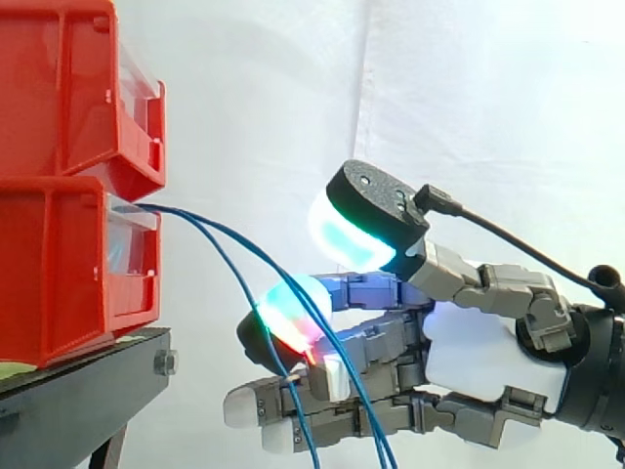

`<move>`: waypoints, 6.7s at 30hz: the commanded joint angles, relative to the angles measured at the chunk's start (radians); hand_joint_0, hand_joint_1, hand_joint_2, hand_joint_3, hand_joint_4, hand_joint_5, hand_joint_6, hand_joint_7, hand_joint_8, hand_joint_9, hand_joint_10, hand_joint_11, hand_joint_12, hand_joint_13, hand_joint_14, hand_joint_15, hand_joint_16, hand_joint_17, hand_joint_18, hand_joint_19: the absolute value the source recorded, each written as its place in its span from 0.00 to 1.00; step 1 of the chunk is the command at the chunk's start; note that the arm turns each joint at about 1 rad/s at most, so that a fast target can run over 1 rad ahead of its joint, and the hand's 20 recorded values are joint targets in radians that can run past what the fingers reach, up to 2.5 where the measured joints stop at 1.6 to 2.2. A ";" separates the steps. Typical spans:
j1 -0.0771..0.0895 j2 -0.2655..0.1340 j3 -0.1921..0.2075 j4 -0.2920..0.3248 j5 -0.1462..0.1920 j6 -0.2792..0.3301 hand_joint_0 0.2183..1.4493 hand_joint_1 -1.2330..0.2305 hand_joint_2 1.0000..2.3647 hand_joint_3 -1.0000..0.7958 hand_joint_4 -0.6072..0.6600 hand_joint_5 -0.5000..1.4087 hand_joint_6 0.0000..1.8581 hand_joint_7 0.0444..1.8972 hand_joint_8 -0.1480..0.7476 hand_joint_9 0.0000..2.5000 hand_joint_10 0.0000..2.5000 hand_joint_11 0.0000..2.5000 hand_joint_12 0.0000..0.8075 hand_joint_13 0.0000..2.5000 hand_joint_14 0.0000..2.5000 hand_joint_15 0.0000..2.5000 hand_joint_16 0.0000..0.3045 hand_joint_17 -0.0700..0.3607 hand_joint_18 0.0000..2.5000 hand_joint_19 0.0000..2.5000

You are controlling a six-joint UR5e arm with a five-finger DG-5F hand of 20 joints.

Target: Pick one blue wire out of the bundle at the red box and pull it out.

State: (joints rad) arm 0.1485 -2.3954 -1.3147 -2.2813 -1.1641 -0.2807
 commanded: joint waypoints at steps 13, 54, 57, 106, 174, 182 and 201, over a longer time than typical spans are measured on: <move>0.014 -0.002 0.000 0.008 0.021 -0.038 0.21 0.40 0.00 0.28 0.66 0.21 0.37 0.63 0.46 0.40 0.01 0.31 0.48 0.22 0.01 0.14 0.20 0.48 0.18 0.14; 0.039 -0.057 0.003 0.109 0.035 -0.051 0.28 0.35 0.01 0.40 0.61 0.20 0.38 0.65 0.44 0.39 0.01 0.30 0.45 0.21 0.01 0.14 0.18 0.45 0.16 0.14; 0.039 -0.057 0.003 0.109 0.035 -0.048 0.28 0.35 0.01 0.41 0.62 0.20 0.39 0.64 0.44 0.39 0.01 0.31 0.44 0.21 0.01 0.14 0.18 0.45 0.16 0.14; 0.031 -0.019 0.025 -0.032 0.029 0.009 0.29 0.50 0.01 0.35 0.63 0.20 0.42 0.61 0.43 0.43 0.01 0.32 0.44 0.22 0.01 0.14 0.18 0.44 0.17 0.15; 0.040 -0.013 0.008 -0.032 0.058 -0.003 0.23 0.50 0.00 0.28 0.64 0.22 0.37 0.67 0.45 0.42 0.01 0.28 0.46 0.22 0.01 0.13 0.19 0.47 0.18 0.14; 0.046 -0.027 0.008 0.025 0.083 -0.028 0.22 0.48 0.00 0.28 0.63 0.21 0.37 0.68 0.46 0.42 0.01 0.28 0.47 0.23 0.01 0.13 0.19 0.47 0.18 0.14; 0.085 -0.027 0.008 0.045 0.126 -0.123 0.28 0.28 0.00 0.28 0.62 0.20 0.44 0.64 0.44 0.43 0.01 0.31 0.43 0.24 0.01 0.14 0.17 0.44 0.18 0.13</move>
State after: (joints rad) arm 0.2280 -2.4226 -1.3071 -2.2372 -1.0389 -0.3969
